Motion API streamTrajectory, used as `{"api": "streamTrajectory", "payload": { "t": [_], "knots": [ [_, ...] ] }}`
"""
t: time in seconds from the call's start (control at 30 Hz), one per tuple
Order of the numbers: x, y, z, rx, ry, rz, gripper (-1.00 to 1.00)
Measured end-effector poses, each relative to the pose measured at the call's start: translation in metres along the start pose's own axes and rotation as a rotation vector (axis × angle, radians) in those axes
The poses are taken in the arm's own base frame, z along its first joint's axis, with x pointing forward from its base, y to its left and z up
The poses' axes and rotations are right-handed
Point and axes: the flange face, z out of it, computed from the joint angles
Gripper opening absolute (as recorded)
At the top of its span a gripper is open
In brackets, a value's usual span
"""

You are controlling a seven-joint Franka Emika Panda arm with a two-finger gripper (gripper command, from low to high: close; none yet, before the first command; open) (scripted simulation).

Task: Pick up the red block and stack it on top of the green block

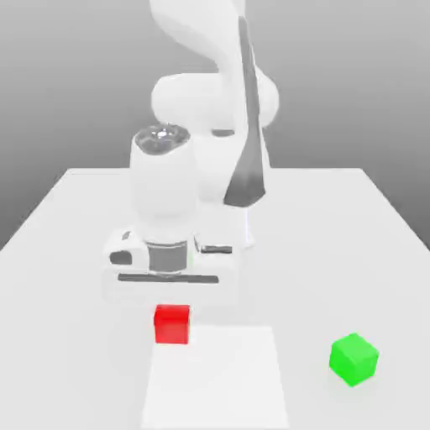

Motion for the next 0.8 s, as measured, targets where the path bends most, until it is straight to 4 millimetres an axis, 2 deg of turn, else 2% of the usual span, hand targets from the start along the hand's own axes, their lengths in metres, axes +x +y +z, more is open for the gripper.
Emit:
{"api": "streamTrajectory", "payload": {
  "t": [0.17,0.3,0.43,0.57,0.63,0.7,0.73,0.8],
  "knots": [
    [-0.002,-0.024,-0.01,-0.002,0.001,-0.21,-1.0],
    [-0.025,-0.062,-0.016,-0.003,0.001,-0.439,-1.0],
    [-0.071,-0.115,-0.023,-0.003,0.0,-0.744,-1.0],
    [-0.131,-0.167,-0.028,-0.002,-0.002,-1.085,-1.0],
    [-0.172,-0.197,-0.014,-0.001,-0.002,-1.284,-1.0],
    [-0.182,-0.206,0.01,-0.001,-0.001,-1.353,-1.0],
    [-0.184,-0.207,0.021,0.0,-0.001,-1.364,1.0],
    [-0.184,-0.207,0.021,0.0,-0.001,-1.364,1.0]
  ]
}}
